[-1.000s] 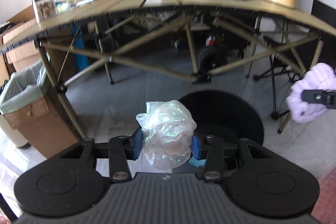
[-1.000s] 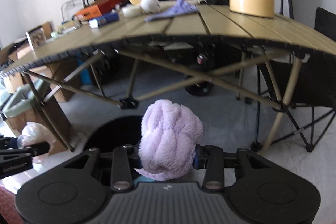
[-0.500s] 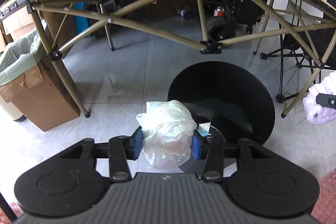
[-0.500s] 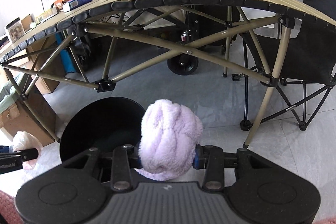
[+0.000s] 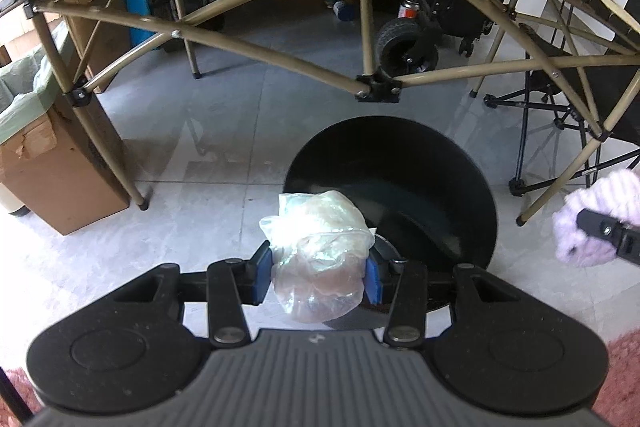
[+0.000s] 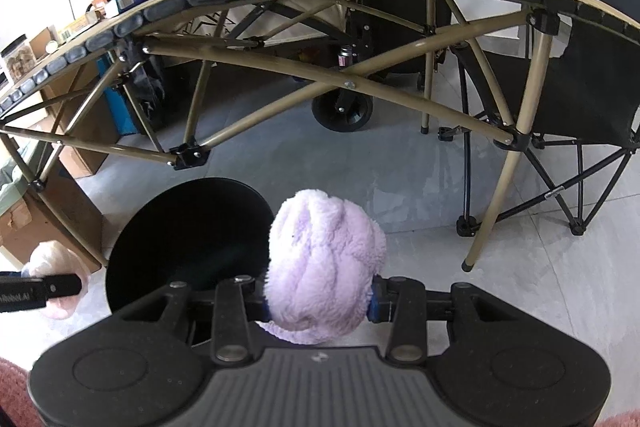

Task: Collect trash
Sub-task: 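Lift the plastic bag and lilac towel and carry both over the black bin, then open the left gripper to drop the plastic bag into the bin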

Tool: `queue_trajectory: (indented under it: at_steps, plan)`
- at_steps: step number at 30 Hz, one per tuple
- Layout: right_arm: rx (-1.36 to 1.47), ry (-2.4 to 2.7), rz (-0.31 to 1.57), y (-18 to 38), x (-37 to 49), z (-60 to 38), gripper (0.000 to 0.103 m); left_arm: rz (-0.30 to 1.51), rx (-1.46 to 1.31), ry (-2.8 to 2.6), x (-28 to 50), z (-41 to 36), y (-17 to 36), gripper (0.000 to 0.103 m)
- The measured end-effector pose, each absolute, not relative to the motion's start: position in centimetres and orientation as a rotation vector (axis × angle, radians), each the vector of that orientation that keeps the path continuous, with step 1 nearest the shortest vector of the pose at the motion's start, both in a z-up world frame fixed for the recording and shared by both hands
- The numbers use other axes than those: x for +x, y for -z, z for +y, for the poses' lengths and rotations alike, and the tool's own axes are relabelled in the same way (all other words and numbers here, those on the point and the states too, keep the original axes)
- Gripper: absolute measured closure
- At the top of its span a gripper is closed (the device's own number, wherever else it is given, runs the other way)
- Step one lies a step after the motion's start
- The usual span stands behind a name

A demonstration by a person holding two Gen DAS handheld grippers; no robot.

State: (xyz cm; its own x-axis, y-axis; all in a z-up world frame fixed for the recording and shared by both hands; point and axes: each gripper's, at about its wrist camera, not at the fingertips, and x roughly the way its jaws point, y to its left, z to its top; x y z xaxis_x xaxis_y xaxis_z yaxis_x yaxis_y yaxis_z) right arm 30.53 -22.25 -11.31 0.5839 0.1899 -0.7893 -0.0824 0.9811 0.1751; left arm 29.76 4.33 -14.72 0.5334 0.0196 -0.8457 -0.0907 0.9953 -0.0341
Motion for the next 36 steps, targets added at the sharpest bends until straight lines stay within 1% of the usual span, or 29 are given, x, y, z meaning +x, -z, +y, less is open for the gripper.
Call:
queue_trajectory:
  at_steps: [17, 28, 36]
  plan:
    - [0.150, -0.101, 0.981, 13.1, 31.4, -24.0, 0.064, 1.058, -0.104, -0.008, 33.9, -0.1, 14.9, 0.058]
    - [0.153, -0.055, 1.005, 14.0, 32.0, -25.0, 0.064, 1.105, -0.127, -0.031, 36.7, -2.1, 16.0, 0.058]
    - [0.150, -0.036, 1.018, 14.6, 32.2, -25.4, 0.064, 1.134, -0.126, -0.017, 37.3, -3.2, 16.7, 0.058]
